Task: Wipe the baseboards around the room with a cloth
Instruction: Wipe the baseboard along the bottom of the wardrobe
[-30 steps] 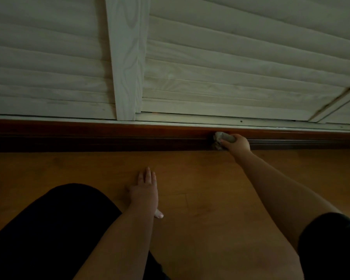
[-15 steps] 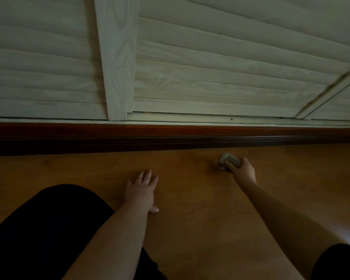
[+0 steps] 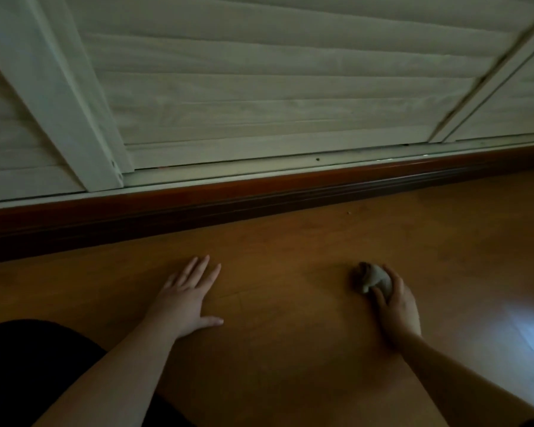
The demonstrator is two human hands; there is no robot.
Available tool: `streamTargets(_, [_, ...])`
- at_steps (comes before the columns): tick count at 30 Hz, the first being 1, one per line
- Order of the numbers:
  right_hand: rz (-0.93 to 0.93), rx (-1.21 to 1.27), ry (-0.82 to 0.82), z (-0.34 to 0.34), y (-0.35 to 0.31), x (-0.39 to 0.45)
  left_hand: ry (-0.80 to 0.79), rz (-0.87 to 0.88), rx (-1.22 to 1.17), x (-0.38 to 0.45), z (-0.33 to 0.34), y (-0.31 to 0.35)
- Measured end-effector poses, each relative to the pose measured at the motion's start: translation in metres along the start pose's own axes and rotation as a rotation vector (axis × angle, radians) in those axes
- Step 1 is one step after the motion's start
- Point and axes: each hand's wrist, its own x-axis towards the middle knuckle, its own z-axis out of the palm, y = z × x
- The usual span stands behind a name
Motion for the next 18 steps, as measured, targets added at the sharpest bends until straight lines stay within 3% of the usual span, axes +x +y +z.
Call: streamTargets(18, [-0.172,-0.045,0.031,0.005,0.012,0.010,0.051,0.123,0.106,0.033,0.010,0.026])
